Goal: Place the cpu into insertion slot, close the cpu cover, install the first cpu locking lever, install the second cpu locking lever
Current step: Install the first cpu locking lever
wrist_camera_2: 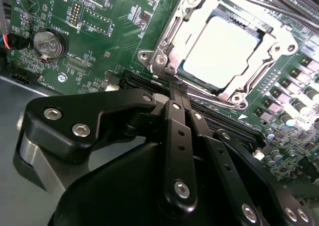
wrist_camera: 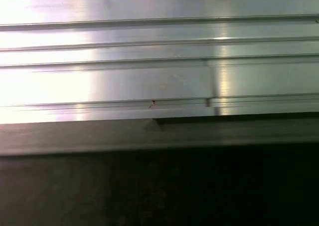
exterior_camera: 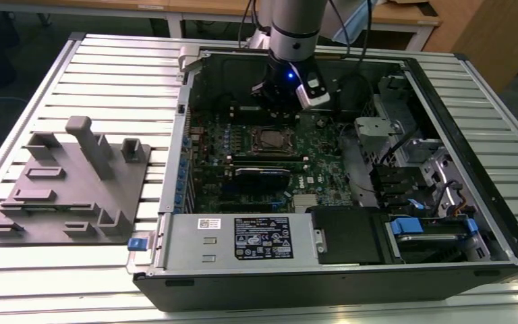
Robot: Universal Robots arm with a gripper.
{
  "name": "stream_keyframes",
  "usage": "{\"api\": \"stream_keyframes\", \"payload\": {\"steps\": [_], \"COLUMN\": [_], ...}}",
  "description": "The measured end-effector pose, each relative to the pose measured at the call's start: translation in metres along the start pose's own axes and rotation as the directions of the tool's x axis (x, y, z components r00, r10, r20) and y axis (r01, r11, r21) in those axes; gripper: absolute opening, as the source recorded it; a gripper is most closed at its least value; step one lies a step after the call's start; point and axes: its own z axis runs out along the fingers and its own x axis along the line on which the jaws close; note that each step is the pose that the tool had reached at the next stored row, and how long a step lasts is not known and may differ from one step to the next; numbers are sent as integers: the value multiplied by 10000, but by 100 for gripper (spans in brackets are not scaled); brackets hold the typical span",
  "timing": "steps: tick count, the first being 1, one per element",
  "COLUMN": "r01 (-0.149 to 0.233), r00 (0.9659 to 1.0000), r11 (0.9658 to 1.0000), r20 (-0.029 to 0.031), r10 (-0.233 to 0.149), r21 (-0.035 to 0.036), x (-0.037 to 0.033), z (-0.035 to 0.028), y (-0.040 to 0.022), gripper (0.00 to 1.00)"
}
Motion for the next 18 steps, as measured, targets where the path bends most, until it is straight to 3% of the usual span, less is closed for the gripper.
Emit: {"api": "stream_keyframes", "payload": {"steps": [18], "r01": [-4], "r00": [10000], "r11": [10000], "r20": [-17], "r10": [4], "r21": [1], "x": [-20], "z": [9], "y": [2], "gripper": [10]}}
